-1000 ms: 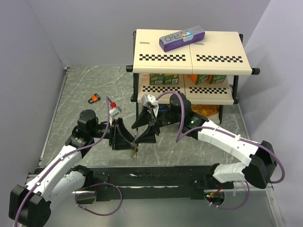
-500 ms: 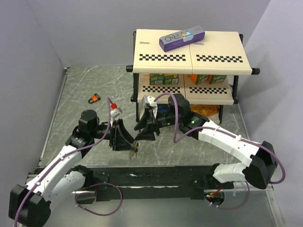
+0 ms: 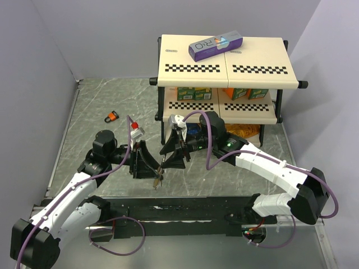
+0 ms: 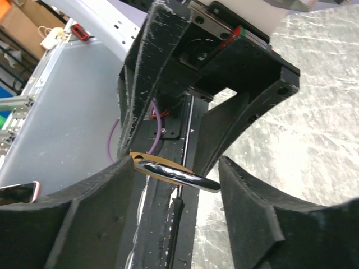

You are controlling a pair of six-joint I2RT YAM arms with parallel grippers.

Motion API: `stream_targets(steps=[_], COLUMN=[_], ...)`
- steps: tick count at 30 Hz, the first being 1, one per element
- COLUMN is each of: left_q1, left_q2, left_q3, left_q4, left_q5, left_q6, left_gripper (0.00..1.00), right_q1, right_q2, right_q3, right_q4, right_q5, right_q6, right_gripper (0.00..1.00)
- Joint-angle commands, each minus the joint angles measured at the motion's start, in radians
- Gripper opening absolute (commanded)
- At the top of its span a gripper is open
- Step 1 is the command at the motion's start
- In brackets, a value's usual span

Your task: Unlock with the key

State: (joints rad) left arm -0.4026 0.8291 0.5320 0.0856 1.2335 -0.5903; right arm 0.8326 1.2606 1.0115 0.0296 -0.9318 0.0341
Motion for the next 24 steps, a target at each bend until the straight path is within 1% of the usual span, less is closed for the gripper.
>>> stream_targets(steps=[1, 3, 7, 11, 13, 17, 18, 19, 21, 22, 24], left_q1=[0.002, 0.002, 0.002, 0.002, 0.002, 0.002, 0.001, 0.002, 0.002, 0.001, 0.002], left_q2=[-0.005, -0.004, -0.004, -0.002, -0.004, -0.002, -0.002, -0.004, -0.001, 0.001, 0.002], left_q3=[0.036, 0.037, 0.042, 0.046, 0.049, 0.060, 0.066, 0.069, 0.079, 0.082, 0.089], left_q4=[0.060, 0.057, 0.043, 0.020, 0.010, -0.032, -0.058, -0.072, -0.083, -0.119, -0.139], left_q5=[0.004, 0.001, -0.005, -0.022, -0.029, -0.064, -0.093, -0.107, -0.155, -0.172, -0.206], left_q6=[0.010, 0.015, 0.026, 0.040, 0.050, 0.087, 0.098, 0.107, 0.130, 0.136, 0.153], left_gripper=[0.01, 0.01, 0.01, 0.01, 0.01, 0.01, 0.01, 0.01, 0.01, 0.01, 0.01], right_q1=[-0.001, -0.001, 0.000, 0.000, 0.000, -0.001, -0.001, 0.000, -0.001, 0.000, 0.000], right_q2=[-0.036, -0.038, -0.038, -0.041, -0.043, -0.044, -0.043, -0.041, -0.033, -0.030, -0.015], right_q3=[-0.007, -0.011, -0.017, -0.022, -0.024, -0.028, -0.027, -0.024, -0.024, -0.024, -0.014], right_q4=[0.032, 0.042, 0.058, 0.069, 0.070, 0.078, 0.076, 0.073, 0.076, 0.079, 0.075], right_q5=[-0.002, 0.011, 0.037, 0.068, 0.083, 0.132, 0.148, 0.157, 0.174, 0.179, 0.211], right_q6=[-0.005, 0.001, 0.015, 0.027, 0.035, 0.052, 0.055, 0.059, 0.070, 0.088, 0.104], right_gripper=[0.64, 0.61, 0.52, 0.49, 0.45, 0.33, 0.25, 0.22, 0.20, 0.19, 0.14])
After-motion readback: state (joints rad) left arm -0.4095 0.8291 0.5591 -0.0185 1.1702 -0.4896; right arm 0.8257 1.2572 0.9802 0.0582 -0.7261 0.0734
